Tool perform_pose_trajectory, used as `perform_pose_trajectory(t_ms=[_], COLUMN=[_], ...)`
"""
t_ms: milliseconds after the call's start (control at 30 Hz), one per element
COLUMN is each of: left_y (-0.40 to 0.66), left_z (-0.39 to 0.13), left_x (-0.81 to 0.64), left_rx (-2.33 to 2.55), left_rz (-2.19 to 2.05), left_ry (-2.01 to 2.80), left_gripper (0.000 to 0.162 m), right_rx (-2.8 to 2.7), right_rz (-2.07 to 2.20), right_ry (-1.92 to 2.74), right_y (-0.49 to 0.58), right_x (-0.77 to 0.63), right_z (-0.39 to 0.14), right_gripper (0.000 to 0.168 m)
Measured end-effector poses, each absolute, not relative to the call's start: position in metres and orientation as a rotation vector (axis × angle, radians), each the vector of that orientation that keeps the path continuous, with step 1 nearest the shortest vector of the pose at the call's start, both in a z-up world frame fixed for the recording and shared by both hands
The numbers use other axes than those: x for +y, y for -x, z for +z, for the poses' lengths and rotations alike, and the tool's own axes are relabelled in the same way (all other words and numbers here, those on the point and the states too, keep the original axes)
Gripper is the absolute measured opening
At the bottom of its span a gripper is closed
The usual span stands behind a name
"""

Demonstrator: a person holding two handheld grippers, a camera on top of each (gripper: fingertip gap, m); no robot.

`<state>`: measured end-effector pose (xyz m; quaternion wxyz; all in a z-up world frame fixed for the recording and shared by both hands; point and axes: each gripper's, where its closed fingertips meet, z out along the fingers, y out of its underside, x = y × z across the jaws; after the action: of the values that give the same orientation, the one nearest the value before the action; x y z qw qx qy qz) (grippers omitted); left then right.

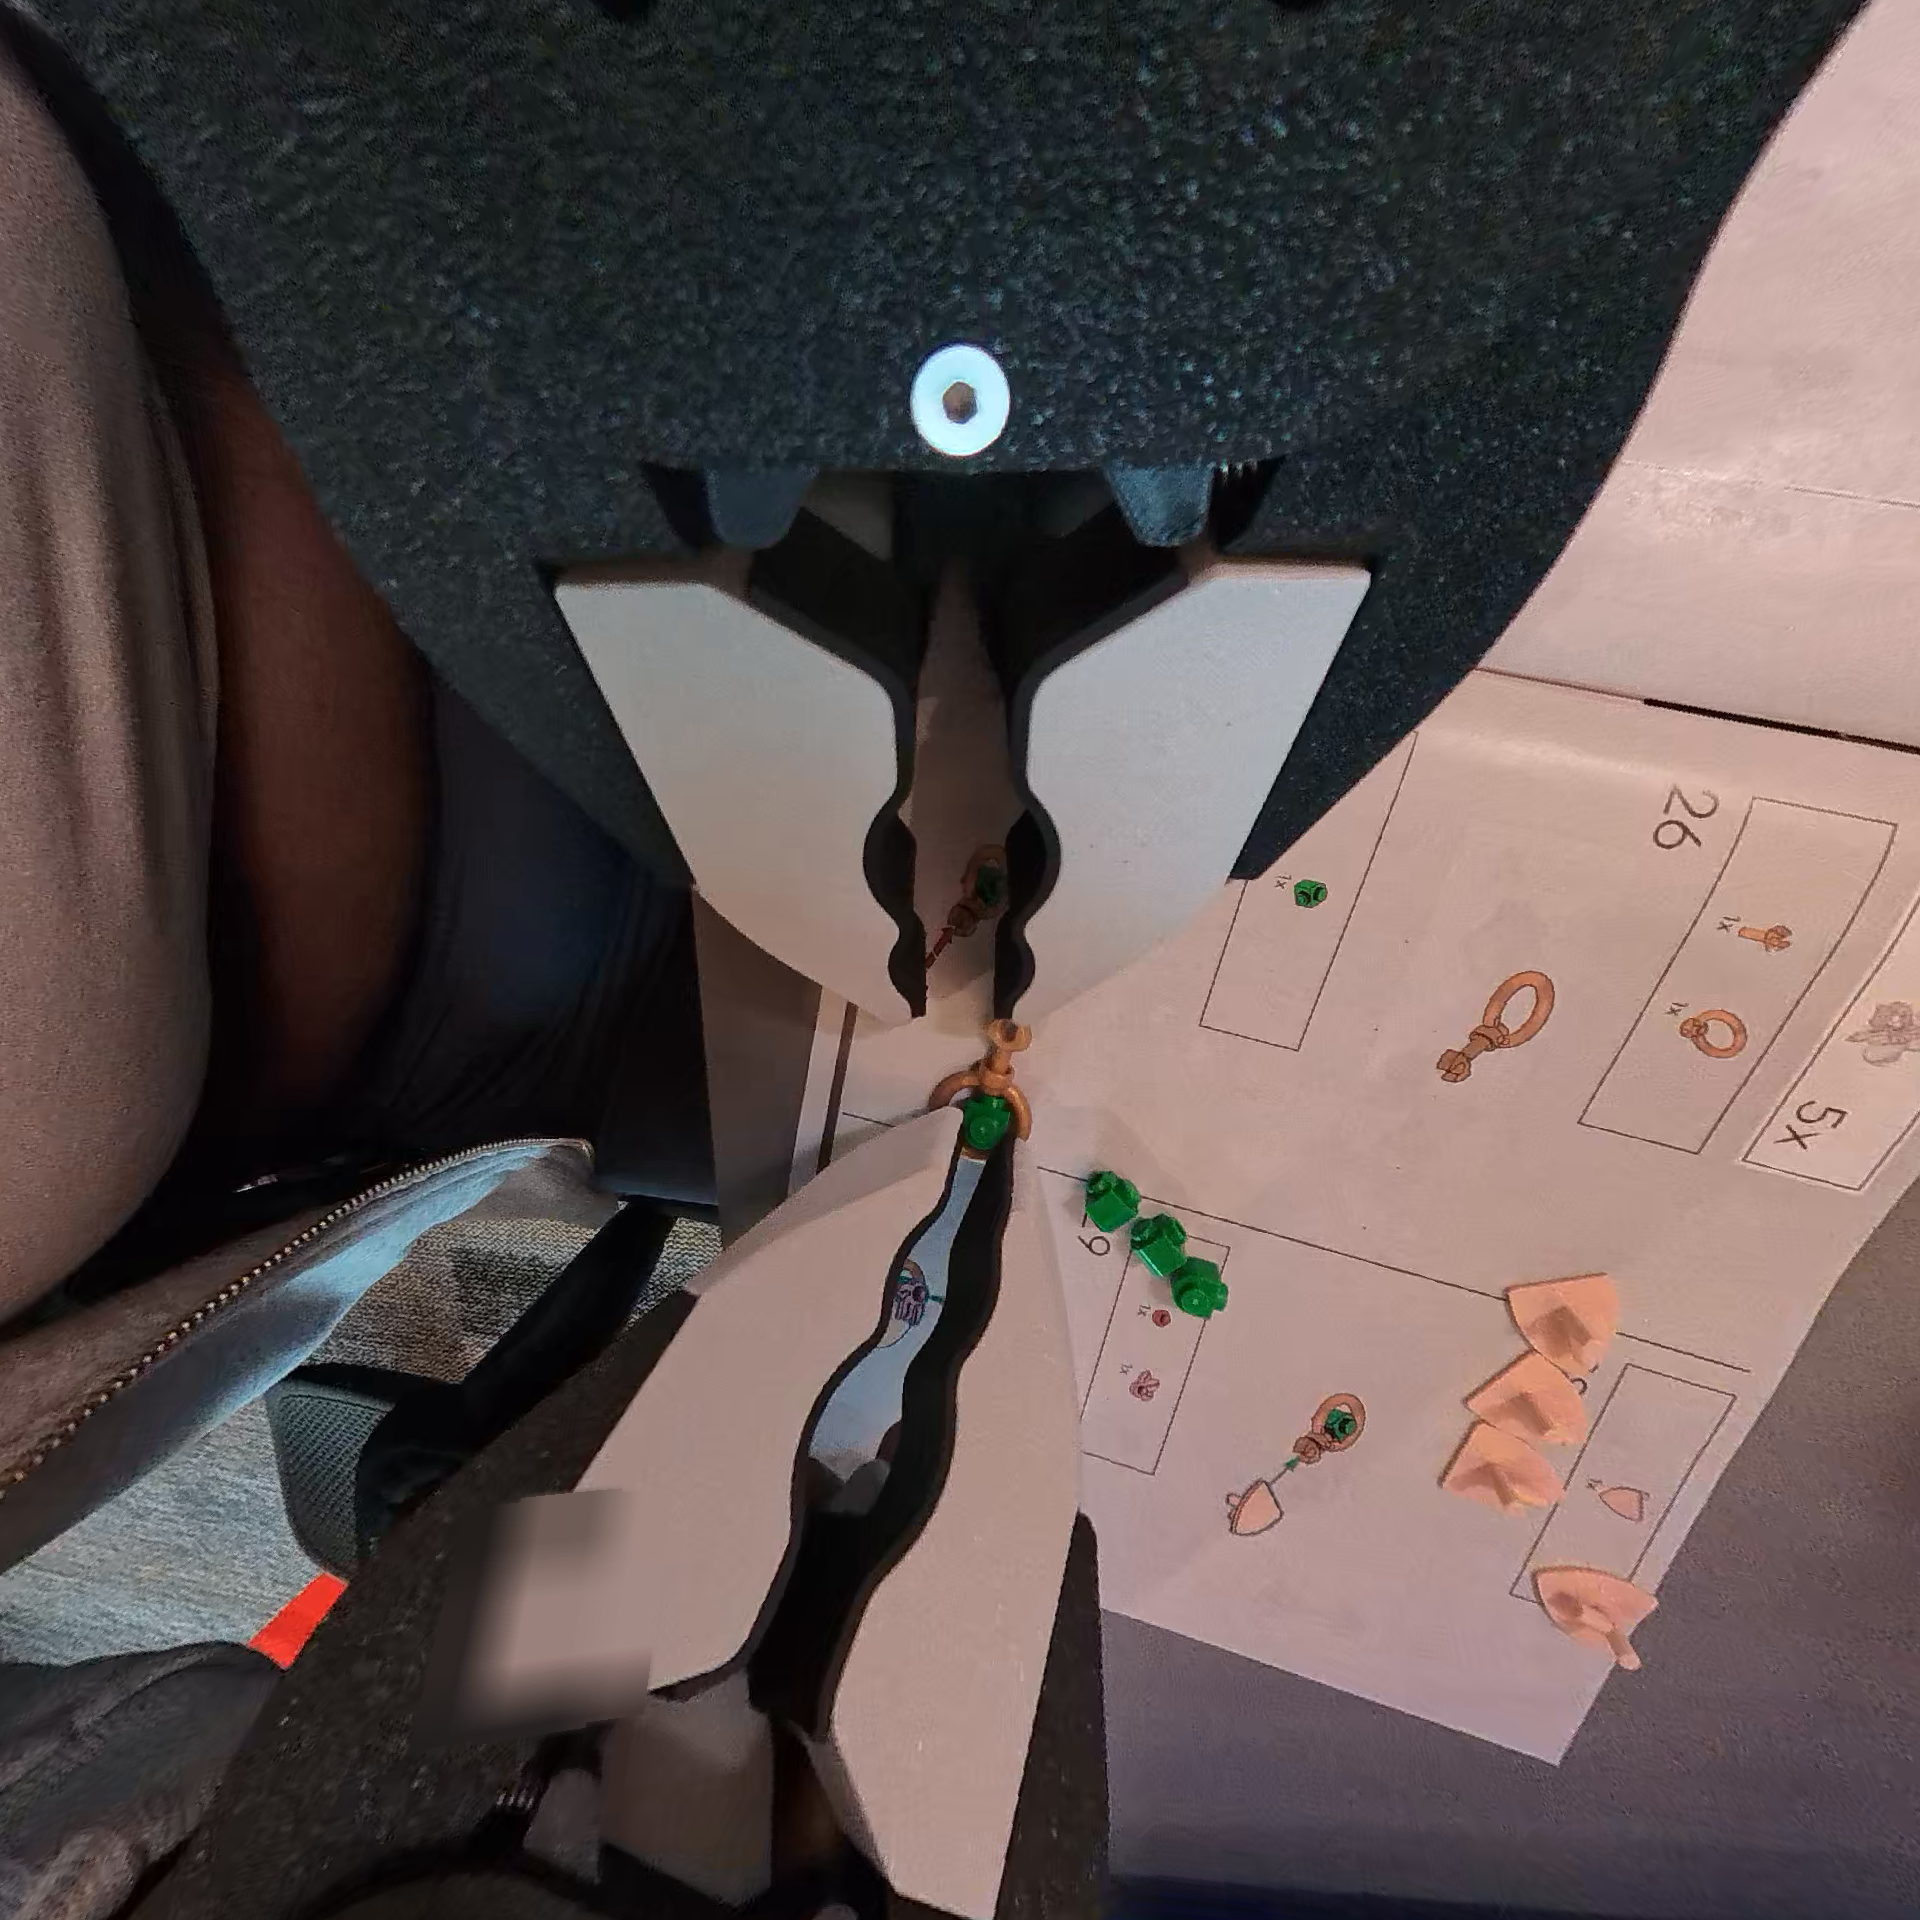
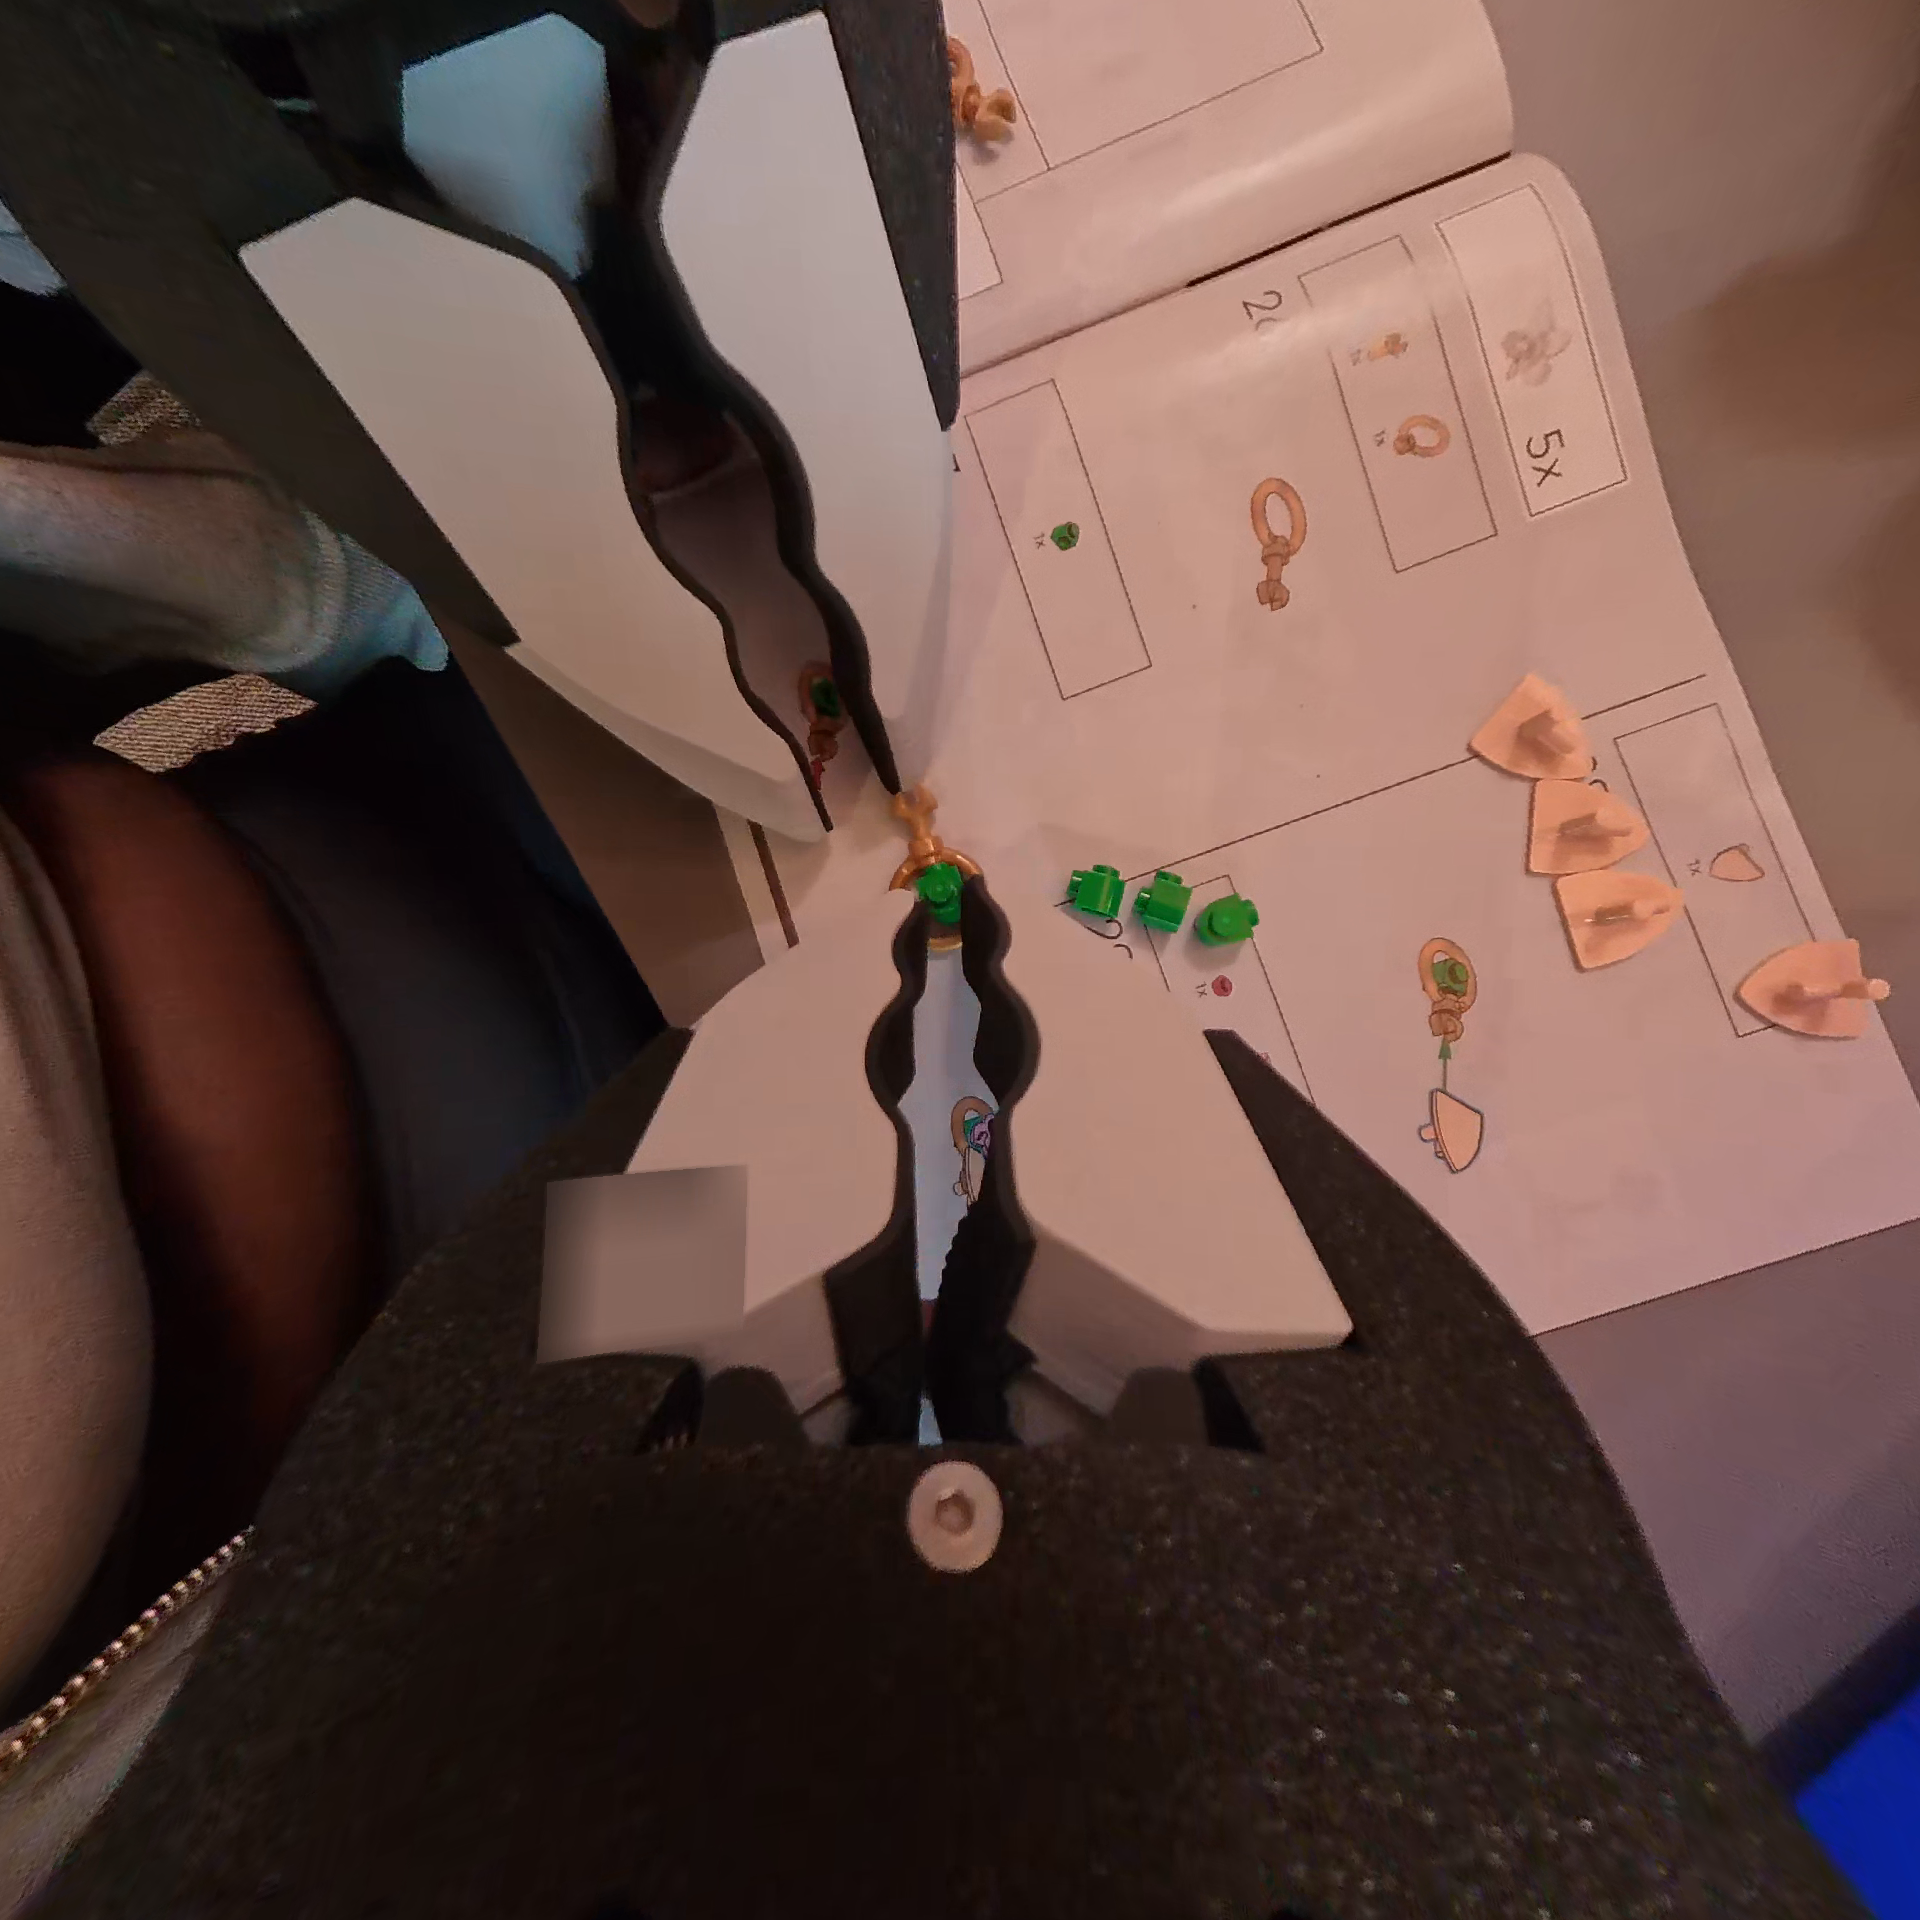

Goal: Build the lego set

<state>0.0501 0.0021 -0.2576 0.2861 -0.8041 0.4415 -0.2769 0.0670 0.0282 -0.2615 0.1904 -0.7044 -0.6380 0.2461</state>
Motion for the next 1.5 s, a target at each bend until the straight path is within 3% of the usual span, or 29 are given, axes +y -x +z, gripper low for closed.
perform_pose_trajectory(t_ms=[500,767,1500], left_y=[-0.049,-0.049,-0.052], left_z=[-0.257,-0.257,-0.244], left_x=[0.004,0.004,0.005], left_rx=[1.158,1.166,1.133], left_rz=[-0.713,-0.701,-0.706], left_ry=[2.148,2.146,2.066], left_gripper=[0.013,0.013,0.012], right_rx=[-1.848,-1.849,-2.088], right_rz=[0.670,0.715,0.662], right_ry=[2.028,1.980,1.859], right_y=[-0.069,-0.068,-0.066], right_x=[0.028,0.028,0.025], right_z=[-0.262,-0.251,-0.262], right_gripper=[0.014,0.004,0.004])
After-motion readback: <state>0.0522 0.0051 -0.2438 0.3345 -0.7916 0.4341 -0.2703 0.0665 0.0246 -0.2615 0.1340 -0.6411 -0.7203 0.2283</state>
